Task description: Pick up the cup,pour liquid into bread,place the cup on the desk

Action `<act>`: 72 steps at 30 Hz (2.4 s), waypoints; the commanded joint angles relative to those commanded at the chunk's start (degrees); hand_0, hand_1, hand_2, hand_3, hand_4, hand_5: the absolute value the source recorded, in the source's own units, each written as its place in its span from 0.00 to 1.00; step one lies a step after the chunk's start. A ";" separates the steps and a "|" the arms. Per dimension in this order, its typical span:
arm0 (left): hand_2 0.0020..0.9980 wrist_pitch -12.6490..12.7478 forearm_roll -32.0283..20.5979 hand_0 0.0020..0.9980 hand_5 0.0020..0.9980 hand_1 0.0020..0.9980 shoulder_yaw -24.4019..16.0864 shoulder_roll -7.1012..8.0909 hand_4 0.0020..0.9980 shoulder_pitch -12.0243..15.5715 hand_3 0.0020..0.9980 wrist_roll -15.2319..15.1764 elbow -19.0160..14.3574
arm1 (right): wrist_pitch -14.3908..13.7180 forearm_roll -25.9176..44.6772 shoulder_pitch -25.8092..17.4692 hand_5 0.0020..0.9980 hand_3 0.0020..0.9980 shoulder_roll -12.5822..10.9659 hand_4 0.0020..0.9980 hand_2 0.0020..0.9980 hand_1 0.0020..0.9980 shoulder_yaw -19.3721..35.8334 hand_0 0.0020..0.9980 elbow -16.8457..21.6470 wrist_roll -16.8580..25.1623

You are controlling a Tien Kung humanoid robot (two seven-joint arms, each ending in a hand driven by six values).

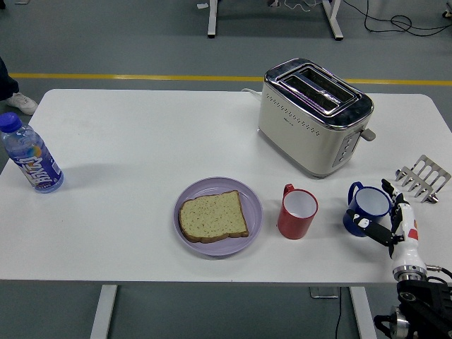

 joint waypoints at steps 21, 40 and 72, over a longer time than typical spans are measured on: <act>0.70 0.03 1.44 0.68 1.00 0.68 -0.75 0.00 0.25 0.33 0.54 0.47 -0.01 | -0.30 2.43 0.60 0.02 0.81 0.43 0.99 0.80 0.74 -0.68 0.88 -2.51 0.93; 0.70 0.01 1.09 0.68 1.00 0.68 -0.47 0.00 0.25 0.46 0.54 0.31 -0.03 | -0.12 4.11 0.86 0.03 0.77 0.53 0.99 0.74 0.69 -1.24 0.84 -2.76 1.79; 0.70 0.06 0.48 0.68 1.00 0.68 -0.22 0.00 0.25 0.21 0.54 0.21 -0.07 | 0.07 8.18 2.34 0.10 0.66 1.02 0.87 0.63 0.59 -2.02 0.71 -4.28 3.30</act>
